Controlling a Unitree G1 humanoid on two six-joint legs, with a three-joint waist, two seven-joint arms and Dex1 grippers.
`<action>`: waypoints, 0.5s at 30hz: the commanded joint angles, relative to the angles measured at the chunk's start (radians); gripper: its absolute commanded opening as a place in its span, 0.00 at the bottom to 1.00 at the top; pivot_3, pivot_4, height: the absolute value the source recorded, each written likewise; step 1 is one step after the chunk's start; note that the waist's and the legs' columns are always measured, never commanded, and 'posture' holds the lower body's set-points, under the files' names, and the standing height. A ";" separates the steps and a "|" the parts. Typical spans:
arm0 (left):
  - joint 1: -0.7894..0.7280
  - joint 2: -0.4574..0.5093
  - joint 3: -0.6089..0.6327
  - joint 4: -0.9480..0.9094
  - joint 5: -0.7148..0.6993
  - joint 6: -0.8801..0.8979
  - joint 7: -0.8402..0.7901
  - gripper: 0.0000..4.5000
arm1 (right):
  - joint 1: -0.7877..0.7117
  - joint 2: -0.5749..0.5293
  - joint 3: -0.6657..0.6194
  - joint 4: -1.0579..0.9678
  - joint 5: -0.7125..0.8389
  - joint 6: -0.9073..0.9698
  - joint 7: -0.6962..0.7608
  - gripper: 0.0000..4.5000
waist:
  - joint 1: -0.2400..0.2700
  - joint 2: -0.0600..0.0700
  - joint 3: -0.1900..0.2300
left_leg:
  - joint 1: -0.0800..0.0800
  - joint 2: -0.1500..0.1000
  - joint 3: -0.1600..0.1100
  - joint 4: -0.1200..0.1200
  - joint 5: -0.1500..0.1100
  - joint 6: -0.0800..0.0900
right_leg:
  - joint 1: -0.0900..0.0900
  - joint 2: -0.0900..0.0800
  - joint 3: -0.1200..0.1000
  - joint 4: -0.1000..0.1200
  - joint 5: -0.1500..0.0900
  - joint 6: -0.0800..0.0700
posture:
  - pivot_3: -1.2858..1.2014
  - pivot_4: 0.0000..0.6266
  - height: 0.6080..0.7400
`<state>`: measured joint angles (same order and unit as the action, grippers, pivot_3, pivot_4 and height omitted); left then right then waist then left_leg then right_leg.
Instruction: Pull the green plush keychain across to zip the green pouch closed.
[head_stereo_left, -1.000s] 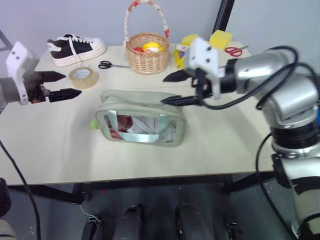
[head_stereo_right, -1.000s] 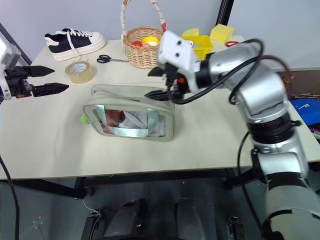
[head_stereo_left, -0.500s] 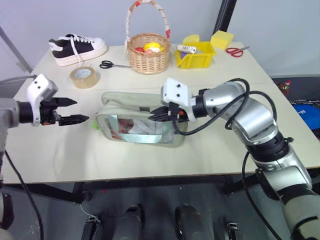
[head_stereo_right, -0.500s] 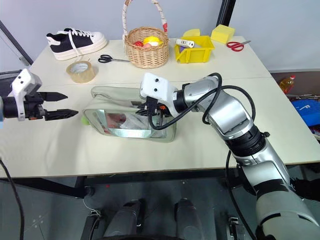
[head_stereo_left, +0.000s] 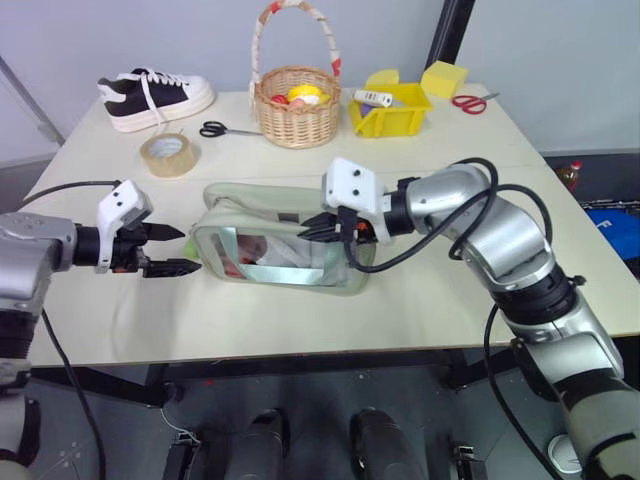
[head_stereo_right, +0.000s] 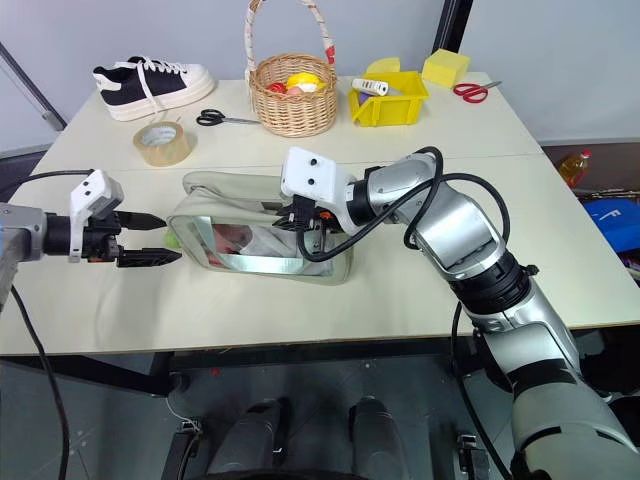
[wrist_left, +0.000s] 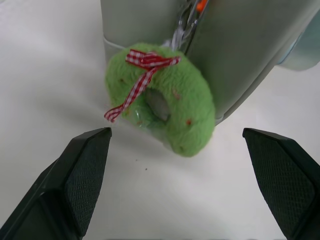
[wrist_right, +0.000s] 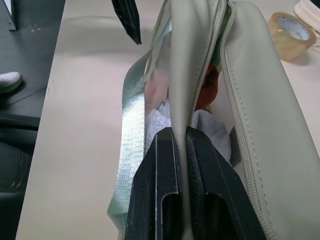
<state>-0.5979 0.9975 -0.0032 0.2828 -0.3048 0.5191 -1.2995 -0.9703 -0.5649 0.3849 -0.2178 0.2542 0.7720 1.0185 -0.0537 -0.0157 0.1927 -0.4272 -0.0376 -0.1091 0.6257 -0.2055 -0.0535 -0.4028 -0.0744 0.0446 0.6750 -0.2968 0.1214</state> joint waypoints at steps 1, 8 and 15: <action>-0.039 -0.003 0.000 0.008 0.014 -0.023 -0.002 0.71 | -0.015 0.007 -0.013 -0.012 -0.003 0.010 -0.007 0.00 | 0.003 0.000 0.000 | 0.000 0.000 0.000 0.001 0.000 0.000 | 0.000 0.000 0.000 0.000 0.000 0.000 | 0.52 0.24 1.00; -0.087 0.019 0.010 0.040 0.026 -0.044 -0.025 0.01 | -0.011 0.006 -0.011 -0.012 -0.010 0.007 -0.013 0.00 | 0.007 0.000 0.000 | 0.000 0.000 0.000 0.001 0.000 0.000 | 0.000 0.001 0.000 0.001 0.000 0.000 | 0.52 0.24 1.00; -0.245 0.088 0.038 0.092 0.037 -0.051 -0.035 0.01 | -0.006 0.015 -0.011 -0.005 -0.019 -0.008 -0.022 0.00 | 0.007 0.000 0.000 | 0.000 0.000 0.000 0.001 0.000 0.000 | 0.000 0.001 0.000 0.001 0.000 0.000 | 0.52 0.24 1.00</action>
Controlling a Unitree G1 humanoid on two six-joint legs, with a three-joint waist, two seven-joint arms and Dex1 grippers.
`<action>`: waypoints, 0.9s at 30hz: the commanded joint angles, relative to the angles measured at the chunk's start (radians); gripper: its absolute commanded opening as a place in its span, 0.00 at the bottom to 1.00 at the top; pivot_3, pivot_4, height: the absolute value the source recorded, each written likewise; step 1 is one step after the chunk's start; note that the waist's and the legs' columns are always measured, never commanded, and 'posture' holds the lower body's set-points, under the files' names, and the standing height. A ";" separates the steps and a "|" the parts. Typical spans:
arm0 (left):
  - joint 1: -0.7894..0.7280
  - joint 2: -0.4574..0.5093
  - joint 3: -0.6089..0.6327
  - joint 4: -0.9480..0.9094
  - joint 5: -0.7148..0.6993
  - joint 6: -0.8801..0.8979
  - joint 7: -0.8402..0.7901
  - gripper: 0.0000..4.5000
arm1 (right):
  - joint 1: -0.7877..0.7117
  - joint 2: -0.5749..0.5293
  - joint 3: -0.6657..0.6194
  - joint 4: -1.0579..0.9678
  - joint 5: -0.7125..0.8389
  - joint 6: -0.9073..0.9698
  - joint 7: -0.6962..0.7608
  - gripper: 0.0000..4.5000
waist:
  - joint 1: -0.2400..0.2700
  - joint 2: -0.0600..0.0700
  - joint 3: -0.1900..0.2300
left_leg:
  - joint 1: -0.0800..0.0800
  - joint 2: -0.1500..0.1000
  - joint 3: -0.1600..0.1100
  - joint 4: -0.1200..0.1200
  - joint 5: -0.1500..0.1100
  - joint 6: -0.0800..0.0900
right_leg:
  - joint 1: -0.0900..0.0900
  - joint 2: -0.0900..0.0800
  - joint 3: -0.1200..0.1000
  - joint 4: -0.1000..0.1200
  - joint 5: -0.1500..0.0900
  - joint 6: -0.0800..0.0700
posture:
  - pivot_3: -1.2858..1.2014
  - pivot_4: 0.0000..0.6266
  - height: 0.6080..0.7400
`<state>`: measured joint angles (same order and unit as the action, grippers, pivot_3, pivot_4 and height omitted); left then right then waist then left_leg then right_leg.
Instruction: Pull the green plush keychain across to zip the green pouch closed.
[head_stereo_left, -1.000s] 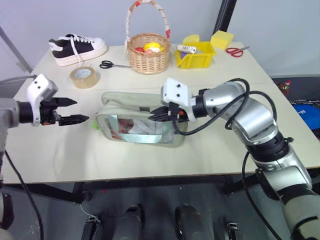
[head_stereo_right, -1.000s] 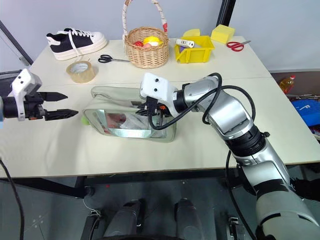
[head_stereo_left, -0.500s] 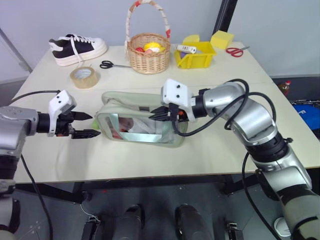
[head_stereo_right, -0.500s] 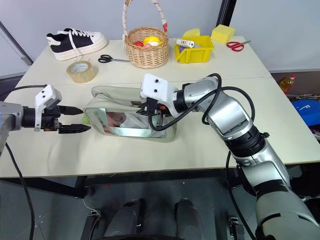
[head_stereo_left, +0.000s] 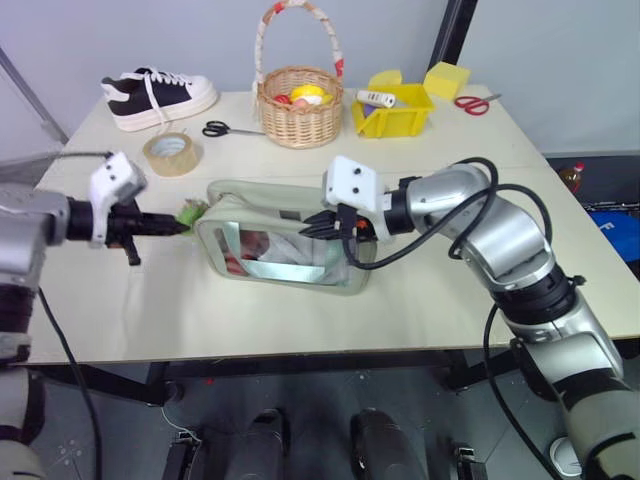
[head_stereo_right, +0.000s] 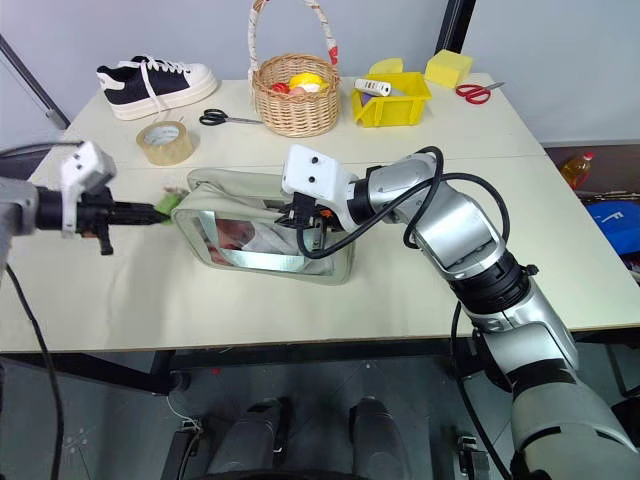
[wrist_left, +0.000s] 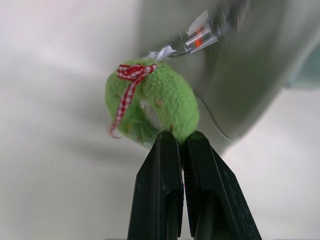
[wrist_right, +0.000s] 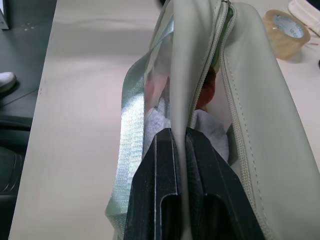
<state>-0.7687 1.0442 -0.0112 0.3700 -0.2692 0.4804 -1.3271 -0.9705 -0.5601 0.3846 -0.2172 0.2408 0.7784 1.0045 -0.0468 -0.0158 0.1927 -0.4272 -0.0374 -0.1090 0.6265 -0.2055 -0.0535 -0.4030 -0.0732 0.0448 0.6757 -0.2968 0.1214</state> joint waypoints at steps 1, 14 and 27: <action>-0.113 0.040 0.048 0.007 -0.006 0.000 -0.008 0.01 | -0.005 0.014 -0.010 0.000 -0.009 -0.019 -0.012 0.00 | 0.000 0.000 0.000 | 0.000 0.000 0.000 0.000 0.000 0.000 | 0.000 0.000 0.000 0.000 0.000 0.000 | 0.52 0.24 1.00; -0.244 -0.088 -0.052 -0.256 -0.052 0.075 -0.045 0.01 | -0.025 0.069 -0.004 0.080 -0.051 -0.071 -0.030 0.00 | -0.017 0.000 0.000 | 0.000 0.001 0.000 0.001 0.000 0.000 | 0.000 0.002 0.001 0.003 0.000 0.000 | 0.52 0.24 1.00; -0.245 -0.086 -0.107 -0.245 0.009 -0.056 -0.138 0.80 | -0.017 0.077 -0.014 0.082 -0.072 -0.072 -0.034 0.00 | -0.022 0.000 0.000 | 0.001 0.001 -0.001 0.001 0.000 0.000 | -0.001 0.003 0.002 0.004 0.000 0.000 | 0.52 0.24 1.00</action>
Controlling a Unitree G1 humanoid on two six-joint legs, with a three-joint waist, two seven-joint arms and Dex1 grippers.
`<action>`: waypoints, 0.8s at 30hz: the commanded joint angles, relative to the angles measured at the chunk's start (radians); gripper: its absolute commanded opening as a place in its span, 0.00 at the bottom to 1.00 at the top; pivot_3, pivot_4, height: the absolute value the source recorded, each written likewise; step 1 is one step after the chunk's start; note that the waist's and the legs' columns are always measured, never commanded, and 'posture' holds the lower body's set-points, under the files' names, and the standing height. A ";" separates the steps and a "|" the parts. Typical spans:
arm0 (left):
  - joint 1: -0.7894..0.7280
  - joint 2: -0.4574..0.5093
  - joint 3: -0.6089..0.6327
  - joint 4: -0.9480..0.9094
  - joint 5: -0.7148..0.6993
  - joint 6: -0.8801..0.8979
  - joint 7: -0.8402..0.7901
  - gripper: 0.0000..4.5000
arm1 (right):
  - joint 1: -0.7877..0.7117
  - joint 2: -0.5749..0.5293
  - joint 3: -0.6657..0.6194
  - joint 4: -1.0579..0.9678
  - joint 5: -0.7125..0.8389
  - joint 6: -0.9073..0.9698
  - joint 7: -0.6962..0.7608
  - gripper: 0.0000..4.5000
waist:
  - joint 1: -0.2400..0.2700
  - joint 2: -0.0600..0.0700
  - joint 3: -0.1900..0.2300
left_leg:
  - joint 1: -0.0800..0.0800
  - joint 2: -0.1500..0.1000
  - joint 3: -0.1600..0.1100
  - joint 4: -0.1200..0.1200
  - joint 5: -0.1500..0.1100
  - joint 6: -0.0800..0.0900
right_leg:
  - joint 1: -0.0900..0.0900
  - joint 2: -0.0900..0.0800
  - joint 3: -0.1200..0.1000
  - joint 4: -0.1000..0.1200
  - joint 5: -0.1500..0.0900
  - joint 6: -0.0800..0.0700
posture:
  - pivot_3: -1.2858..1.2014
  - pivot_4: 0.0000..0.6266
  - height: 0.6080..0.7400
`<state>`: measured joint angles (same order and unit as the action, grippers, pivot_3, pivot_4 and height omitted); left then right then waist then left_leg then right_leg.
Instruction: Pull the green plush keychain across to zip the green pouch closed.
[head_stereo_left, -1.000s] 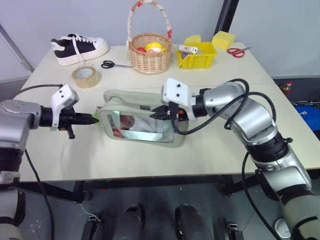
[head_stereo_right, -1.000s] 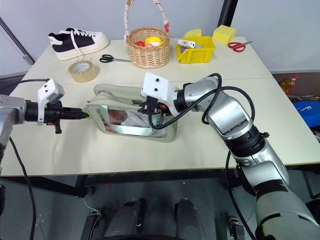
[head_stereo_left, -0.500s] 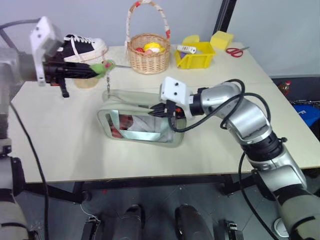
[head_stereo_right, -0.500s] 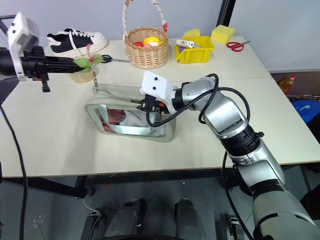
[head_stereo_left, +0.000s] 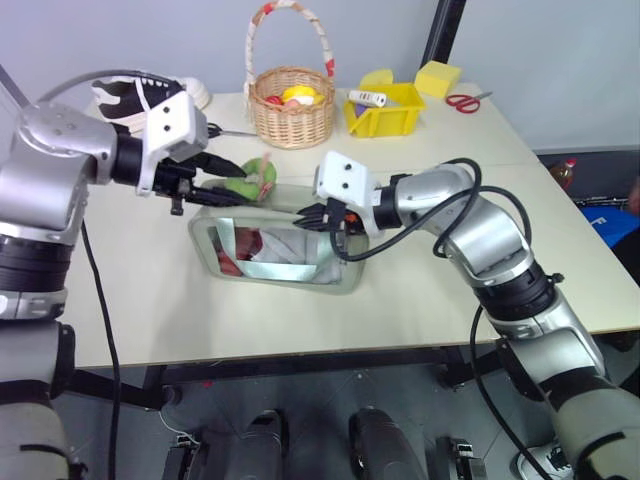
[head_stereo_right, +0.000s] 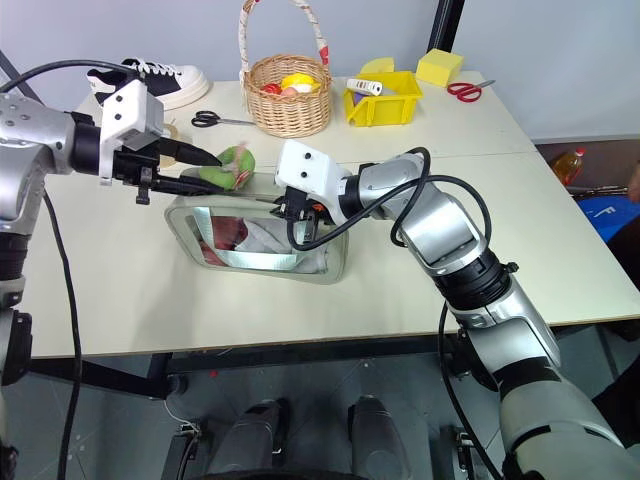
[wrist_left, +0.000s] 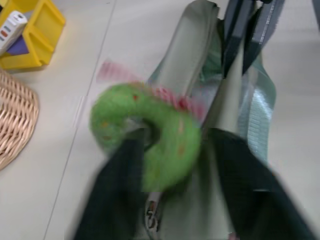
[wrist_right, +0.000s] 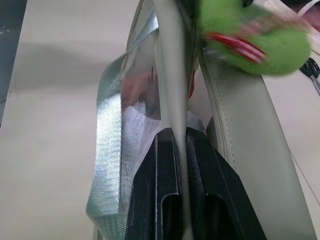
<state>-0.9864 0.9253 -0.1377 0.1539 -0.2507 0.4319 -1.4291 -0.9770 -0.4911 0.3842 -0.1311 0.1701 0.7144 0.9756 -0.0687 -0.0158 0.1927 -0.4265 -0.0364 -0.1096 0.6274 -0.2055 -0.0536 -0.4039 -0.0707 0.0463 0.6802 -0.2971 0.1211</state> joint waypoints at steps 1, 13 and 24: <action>-0.031 0.040 0.019 -0.035 -0.010 -0.006 -0.048 0.91 | -0.012 0.010 -0.014 -0.001 -0.002 -0.010 -0.005 0.00 | -0.001 0.000 0.000 | 0.000 0.000 0.000 0.000 0.000 0.000 | 0.000 0.000 0.000 0.000 0.000 0.000 | 0.52 0.24 1.00; -0.066 0.195 0.064 0.088 0.032 -0.003 -0.080 0.99 | -0.022 0.029 -0.016 0.032 -0.009 -0.041 -0.001 0.00 | -0.005 0.000 0.000 | 0.001 0.002 0.000 -0.001 0.000 0.000 | -0.001 0.004 0.002 0.001 0.000 0.000 | 0.52 0.24 1.00; 0.267 0.116 0.189 -0.084 -0.066 0.120 0.118 0.99 | -0.036 0.031 -0.018 0.038 -0.009 -0.042 0.007 0.00 | 0.002 -0.001 0.001 | 0.000 0.010 0.000 0.001 0.000 0.000 | -0.001 0.008 0.001 0.001 0.002 -0.005 | 0.52 0.24 1.00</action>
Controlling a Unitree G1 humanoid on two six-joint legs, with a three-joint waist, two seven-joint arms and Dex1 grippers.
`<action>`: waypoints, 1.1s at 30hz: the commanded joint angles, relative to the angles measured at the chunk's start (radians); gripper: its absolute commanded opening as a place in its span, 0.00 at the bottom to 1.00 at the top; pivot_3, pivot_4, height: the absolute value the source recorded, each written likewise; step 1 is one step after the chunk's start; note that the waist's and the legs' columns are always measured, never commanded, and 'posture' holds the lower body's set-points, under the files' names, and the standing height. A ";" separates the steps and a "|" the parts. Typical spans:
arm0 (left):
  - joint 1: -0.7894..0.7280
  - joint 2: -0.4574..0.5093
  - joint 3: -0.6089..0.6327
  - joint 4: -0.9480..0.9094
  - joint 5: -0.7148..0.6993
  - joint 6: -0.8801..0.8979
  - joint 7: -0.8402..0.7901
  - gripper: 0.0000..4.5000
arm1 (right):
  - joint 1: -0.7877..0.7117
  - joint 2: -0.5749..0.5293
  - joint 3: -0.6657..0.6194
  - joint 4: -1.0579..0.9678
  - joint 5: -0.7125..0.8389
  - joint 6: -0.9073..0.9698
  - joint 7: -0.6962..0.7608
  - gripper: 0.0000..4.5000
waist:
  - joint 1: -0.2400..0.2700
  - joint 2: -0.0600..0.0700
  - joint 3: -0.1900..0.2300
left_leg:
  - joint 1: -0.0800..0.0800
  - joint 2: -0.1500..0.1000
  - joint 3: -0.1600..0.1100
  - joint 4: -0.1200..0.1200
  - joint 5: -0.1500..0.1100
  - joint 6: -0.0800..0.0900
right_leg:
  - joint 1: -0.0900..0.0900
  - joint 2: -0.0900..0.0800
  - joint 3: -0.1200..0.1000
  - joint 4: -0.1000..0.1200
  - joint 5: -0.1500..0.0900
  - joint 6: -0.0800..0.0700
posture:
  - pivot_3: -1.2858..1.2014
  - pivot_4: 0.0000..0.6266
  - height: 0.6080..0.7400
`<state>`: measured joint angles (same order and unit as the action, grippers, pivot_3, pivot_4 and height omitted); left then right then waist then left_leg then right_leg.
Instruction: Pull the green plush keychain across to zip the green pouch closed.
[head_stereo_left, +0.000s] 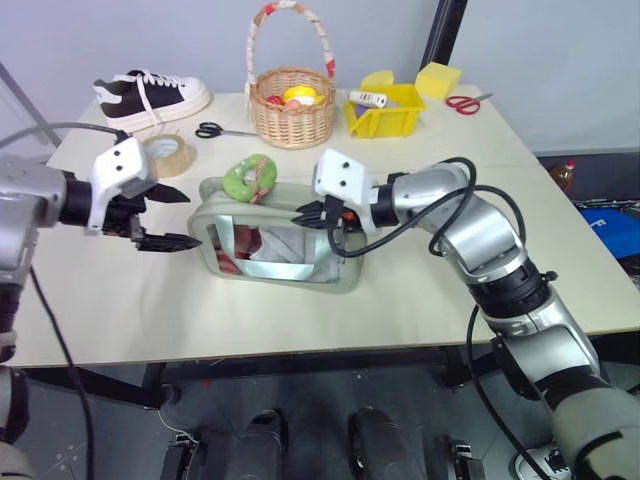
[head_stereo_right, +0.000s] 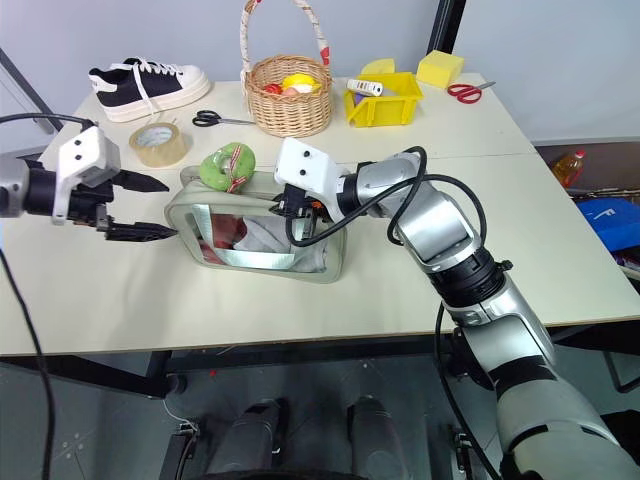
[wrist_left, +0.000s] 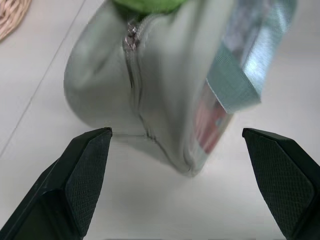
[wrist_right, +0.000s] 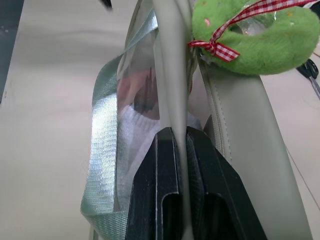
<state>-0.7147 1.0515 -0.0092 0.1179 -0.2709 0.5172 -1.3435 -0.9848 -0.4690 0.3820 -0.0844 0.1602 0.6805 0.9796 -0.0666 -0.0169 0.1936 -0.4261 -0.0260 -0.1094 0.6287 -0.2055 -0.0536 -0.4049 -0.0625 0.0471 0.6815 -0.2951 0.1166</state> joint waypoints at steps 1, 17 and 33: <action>-0.002 -0.020 0.063 -0.052 -0.054 0.046 0.042 0.87 | -0.029 0.009 -0.015 -0.008 0.001 -0.008 0.005 0.00 | -0.001 0.000 0.000 | 0.000 0.000 0.000 0.000 0.000 0.000 | 0.000 0.000 0.000 0.000 0.000 0.000 | 0.52 0.24 1.00; -0.014 -0.026 0.029 -0.047 -0.065 0.036 0.029 0.01 | -0.112 0.020 -0.091 0.022 0.076 0.090 0.023 0.00 | -0.002 0.000 0.000 | 0.000 0.000 0.001 -0.001 0.000 0.000 | -0.001 0.001 0.000 0.000 0.000 0.000 | 0.52 0.24 1.00; 0.002 -0.014 0.026 -0.047 -0.054 0.007 0.006 0.00 | -0.389 0.200 -0.324 0.465 0.213 0.251 -0.164 0.99 | -0.007 0.002 0.001 | 0.001 0.001 0.004 -0.004 0.000 0.000 | -0.004 0.002 0.002 0.000 0.001 -0.003 | 0.52 0.24 1.00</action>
<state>-0.7081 1.0257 0.0057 0.0933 -0.3209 0.5341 -1.3340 -1.3346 -0.3086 0.0891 0.3316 0.3688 0.9553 0.8809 -0.0736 -0.0150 0.1948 -0.4247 -0.0249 -0.1057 0.6227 -0.2054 -0.0538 -0.4096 -0.0599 0.0495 0.6816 -0.2935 0.1134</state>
